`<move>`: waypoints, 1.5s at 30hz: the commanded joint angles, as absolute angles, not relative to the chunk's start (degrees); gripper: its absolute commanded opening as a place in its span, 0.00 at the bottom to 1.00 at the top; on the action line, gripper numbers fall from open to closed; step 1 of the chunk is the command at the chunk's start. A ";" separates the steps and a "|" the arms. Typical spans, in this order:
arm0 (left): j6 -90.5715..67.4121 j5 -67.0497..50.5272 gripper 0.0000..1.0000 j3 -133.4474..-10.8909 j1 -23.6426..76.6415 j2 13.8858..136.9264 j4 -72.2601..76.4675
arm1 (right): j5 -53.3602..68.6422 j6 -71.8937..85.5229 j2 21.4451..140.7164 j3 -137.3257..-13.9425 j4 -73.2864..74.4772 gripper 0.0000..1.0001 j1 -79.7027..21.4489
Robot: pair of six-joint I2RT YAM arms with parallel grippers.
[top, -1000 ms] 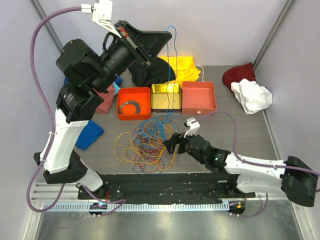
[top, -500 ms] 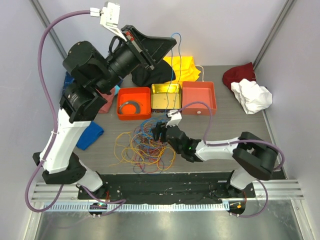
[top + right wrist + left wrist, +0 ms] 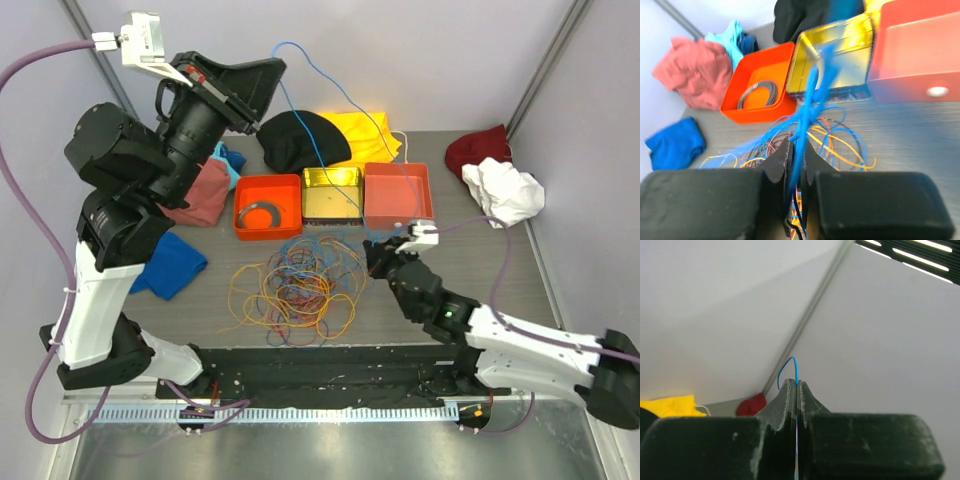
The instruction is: Untangle the cables
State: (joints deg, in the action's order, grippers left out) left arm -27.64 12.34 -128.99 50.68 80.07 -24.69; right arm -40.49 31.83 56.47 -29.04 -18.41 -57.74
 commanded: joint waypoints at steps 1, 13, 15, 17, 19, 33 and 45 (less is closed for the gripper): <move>-21.19 28.19 0.00 -130.34 50.98 80.33 -25.40 | -47.98 36.99 44.49 -26.90 -2.04 0.11 -57.74; -19.60 35.25 0.00 -120.07 50.98 81.04 -30.15 | -54.93 40.08 24.53 -27.94 18.28 0.08 -57.66; -20.47 35.33 0.00 -115.08 50.98 80.07 -30.50 | -55.54 37.71 23.82 -30.31 18.89 0.06 -57.66; -21.53 35.86 0.00 -111.47 50.98 79.19 -30.85 | -56.25 34.83 23.12 -33.81 19.68 0.07 -57.66; -23.02 36.12 0.00 -105.67 50.98 77.96 -30.76 | -56.43 32.44 23.38 -36.46 19.86 0.09 -57.74; -27.25 36.22 0.00 -89.65 50.98 73.92 -29.71 | -53.35 36.12 28.39 -39.55 28.30 0.66 -57.74; -23.47 32.26 0.00 -101.57 50.89 74.79 -26.19 | -50.37 34.88 37.25 -46.40 35.50 0.74 -57.74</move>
